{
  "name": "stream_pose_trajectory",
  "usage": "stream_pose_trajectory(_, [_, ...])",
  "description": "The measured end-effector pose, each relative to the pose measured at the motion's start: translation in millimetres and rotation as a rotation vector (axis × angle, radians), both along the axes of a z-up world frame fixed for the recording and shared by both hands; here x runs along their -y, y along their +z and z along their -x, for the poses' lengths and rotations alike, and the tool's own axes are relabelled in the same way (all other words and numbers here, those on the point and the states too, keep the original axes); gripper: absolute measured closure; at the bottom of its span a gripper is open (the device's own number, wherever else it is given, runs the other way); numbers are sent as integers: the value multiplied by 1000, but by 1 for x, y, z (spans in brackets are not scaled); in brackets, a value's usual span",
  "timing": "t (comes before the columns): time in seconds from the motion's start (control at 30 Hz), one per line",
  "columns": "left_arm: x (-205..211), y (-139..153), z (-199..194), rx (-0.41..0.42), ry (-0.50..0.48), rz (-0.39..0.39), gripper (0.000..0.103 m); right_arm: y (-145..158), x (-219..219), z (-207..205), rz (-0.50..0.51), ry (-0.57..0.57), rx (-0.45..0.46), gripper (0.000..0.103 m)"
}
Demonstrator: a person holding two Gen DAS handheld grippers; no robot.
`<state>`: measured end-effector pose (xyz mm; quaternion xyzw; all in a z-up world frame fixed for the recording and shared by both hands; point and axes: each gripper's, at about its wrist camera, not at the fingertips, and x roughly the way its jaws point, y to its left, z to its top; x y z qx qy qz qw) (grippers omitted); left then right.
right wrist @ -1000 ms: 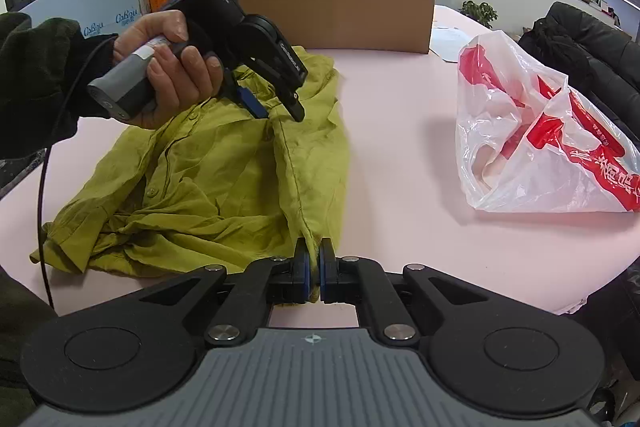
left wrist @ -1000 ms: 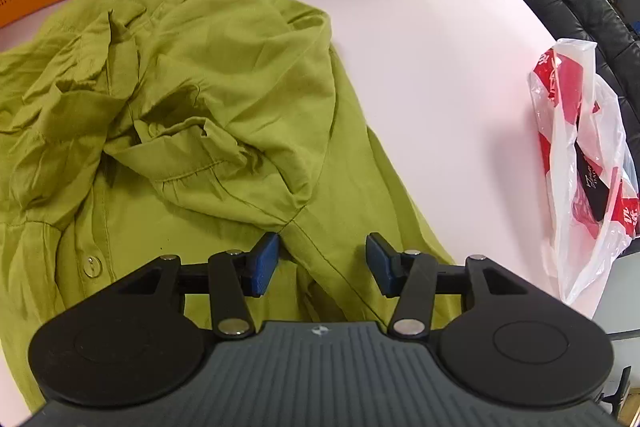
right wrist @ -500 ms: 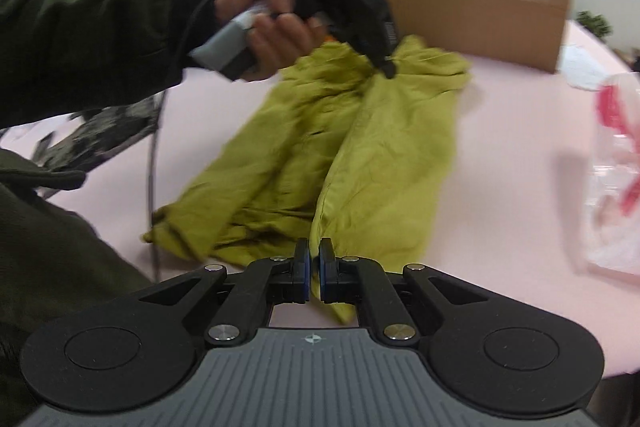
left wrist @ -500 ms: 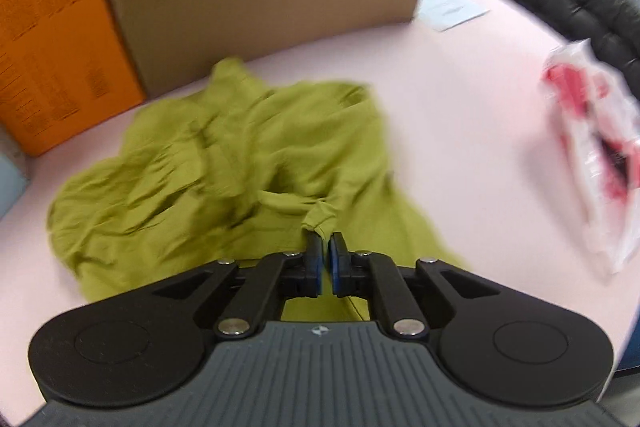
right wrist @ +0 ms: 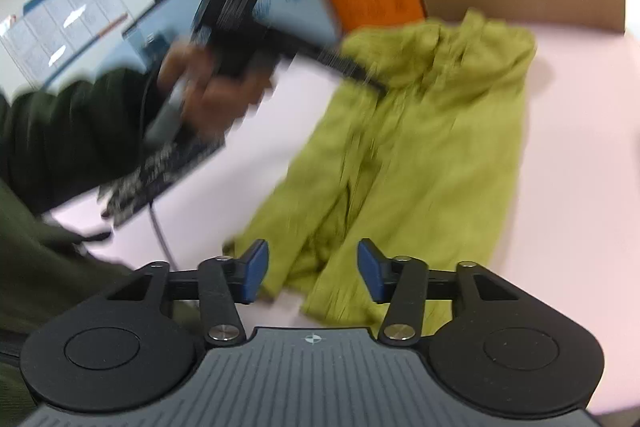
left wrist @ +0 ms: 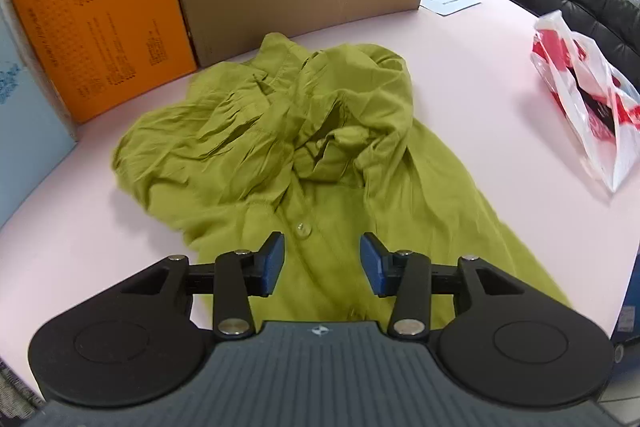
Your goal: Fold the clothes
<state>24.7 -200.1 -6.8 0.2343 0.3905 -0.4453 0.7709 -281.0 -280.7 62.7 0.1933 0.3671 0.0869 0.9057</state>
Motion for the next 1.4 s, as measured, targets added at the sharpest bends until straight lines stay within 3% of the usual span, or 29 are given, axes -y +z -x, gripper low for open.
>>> stream_pose_trajectory(0.1, [-17, 14, 8, 110, -37, 4, 63, 34, 28, -13, 92, 7, 56, 54])
stream_pose_trajectory(0.23, [-26, 44, 6, 235, -42, 79, 59, 58, 75, -47, 255, 14, 69, 54])
stream_pose_trajectory(0.4, [11, 49, 39, 454, -130, 101, 52, 65, 137, -98, 327, -26, 38, 53])
stream_pose_trajectory(0.43, [24, 45, 45, 457, -150, 98, 52, 63, 147, -104, 326, -49, 37, 49])
stream_pose_trajectory(0.53, [71, 25, 46, 385, -153, 90, 51, 49, 169, -124, 284, -111, 34, 44])
stream_pose_trajectory(0.6, [101, 4, 31, 291, -79, 51, 52, 38, 182, -130, 245, -151, 20, 44])
stream_pose_trajectory(0.63, [114, -6, 20, 239, -34, 31, 62, 32, 187, -132, 226, -164, 16, 44])
stream_pose_trajectory(0.67, [126, -17, 10, 186, 11, 11, 83, 27, 191, -133, 208, -175, 14, 44])
stream_pose_trajectory(0.7, [132, -22, 1, 153, 48, 3, 96, 22, 194, -133, 191, -186, 11, 44])
stream_pose_trajectory(0.73, [137, -27, -8, 119, 84, -4, 103, 17, 198, -134, 175, -196, 8, 44])
stream_pose_trajectory(0.83, [127, -23, -27, 68, 176, 76, 103, 6, 208, -136, 119, -218, 18, 44])
stream_pose_trajectory(0.97, [107, -39, -56, 42, 362, -9, 103, -5, 208, -148, 73, -188, 45, 42])
stream_pose_trajectory(1.07, [92, -56, -75, -32, 464, -57, 102, -13, 202, -173, 50, -163, 46, 41])
stream_pose_trajectory(1.23, [92, -57, -73, -22, 443, -92, 101, -39, 195, -234, -127, -110, 69, 41])
stream_pose_trajectory(1.4, [83, -48, -65, 8, 408, -98, 95, -81, 195, -299, -130, -195, -14, 42])
